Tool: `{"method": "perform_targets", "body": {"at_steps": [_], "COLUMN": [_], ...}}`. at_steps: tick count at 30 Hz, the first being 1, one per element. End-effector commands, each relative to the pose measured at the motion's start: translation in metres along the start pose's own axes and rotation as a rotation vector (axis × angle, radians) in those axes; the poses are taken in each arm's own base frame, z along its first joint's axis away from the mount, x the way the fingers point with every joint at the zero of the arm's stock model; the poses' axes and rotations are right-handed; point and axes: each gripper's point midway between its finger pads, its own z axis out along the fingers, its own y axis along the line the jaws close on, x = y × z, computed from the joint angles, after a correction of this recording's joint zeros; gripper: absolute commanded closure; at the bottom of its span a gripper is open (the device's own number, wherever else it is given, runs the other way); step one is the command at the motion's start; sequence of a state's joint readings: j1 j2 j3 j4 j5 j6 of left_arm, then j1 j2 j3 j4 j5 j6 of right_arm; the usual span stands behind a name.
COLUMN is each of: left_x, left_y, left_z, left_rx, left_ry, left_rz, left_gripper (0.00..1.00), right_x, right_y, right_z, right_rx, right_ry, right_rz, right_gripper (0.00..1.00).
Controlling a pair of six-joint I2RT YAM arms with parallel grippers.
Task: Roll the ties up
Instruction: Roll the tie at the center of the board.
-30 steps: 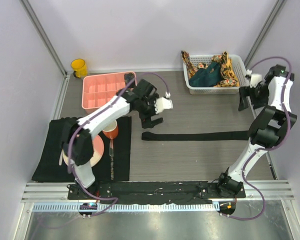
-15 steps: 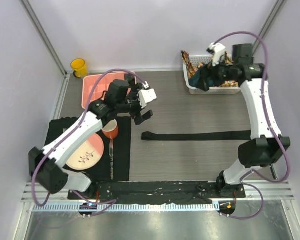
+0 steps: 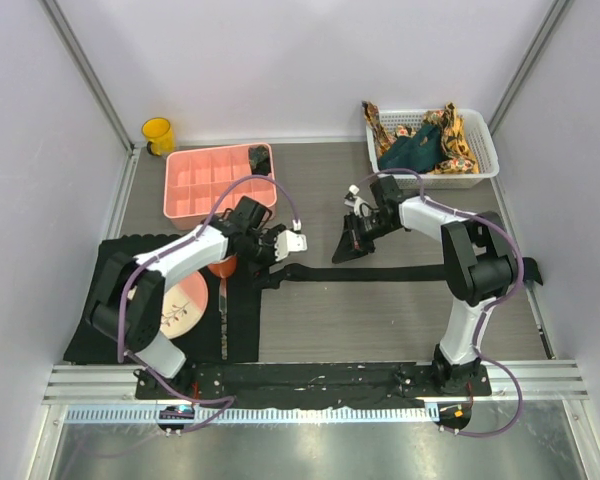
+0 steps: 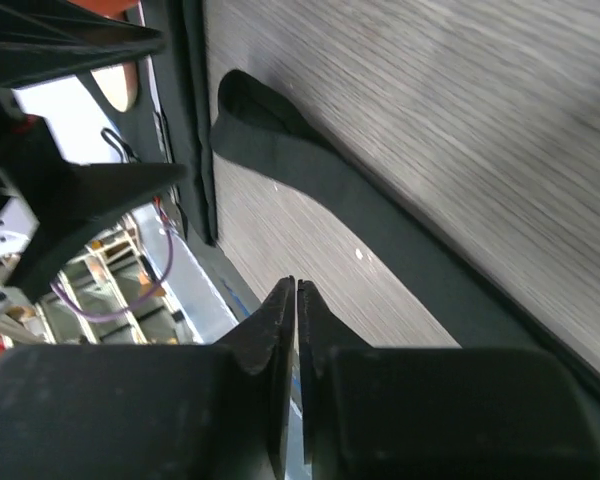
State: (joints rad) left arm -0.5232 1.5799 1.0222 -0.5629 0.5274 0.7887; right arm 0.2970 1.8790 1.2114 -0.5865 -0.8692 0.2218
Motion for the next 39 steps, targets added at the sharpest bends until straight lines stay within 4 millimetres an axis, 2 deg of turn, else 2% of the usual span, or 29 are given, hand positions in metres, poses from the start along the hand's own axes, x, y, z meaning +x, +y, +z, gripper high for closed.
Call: {"method": "perform_targets", "body": {"at_steps": [1,5,10,15,19,26,30,32,39], "left_x": [-0.018,-0.017,-0.014,-0.016,-0.013,-0.007,-0.014,-0.026,-0.057], "left_y": [0.019,0.022,0.025,0.028,0.021,0.01,0.006,0.006,0.001], "left_z": [0.013,0.024,0.031,0.032,0.036,0.038,0.034,0.03,0.032], "left_rx": [-0.013,0.01,0.024,0.038,0.058,0.093,0.104,0.094,0.074], "left_ry": [-0.079,-0.081,-0.057,-0.042,-0.019,0.031,0.013,-0.005,-0.052], "left_rz": [0.075,0.072,0.066,0.062,0.09,0.103,0.096,0.097,0.082], "left_gripper": [0.12,0.14,0.19,0.27,0.31,0.44,0.56,0.6,0.62], "right_x": [-0.023,-0.018,-0.017,-0.011,-0.007,0.002,-0.001,-0.001,-0.004], "right_y": [0.031,0.026,-0.001,-0.014,-0.023,-0.04,-0.042,-0.042,-0.037], "right_z": [0.008,0.026,0.039,0.051,0.055,0.055,0.054,0.054,0.053], "right_rx": [-0.08,-0.05,0.027,0.053,0.083,0.145,0.161,0.161,0.151], "right_ry": [-0.12,-0.097,-0.074,-0.038,-0.025,0.0,-0.004,0.0,0.0], "right_rz": [-0.007,-0.017,-0.031,-0.016,-0.021,-0.04,-0.054,-0.054,-0.059], "right_gripper": [0.92,0.96,0.96,0.96,0.96,0.96,0.97,0.97,0.97]}}
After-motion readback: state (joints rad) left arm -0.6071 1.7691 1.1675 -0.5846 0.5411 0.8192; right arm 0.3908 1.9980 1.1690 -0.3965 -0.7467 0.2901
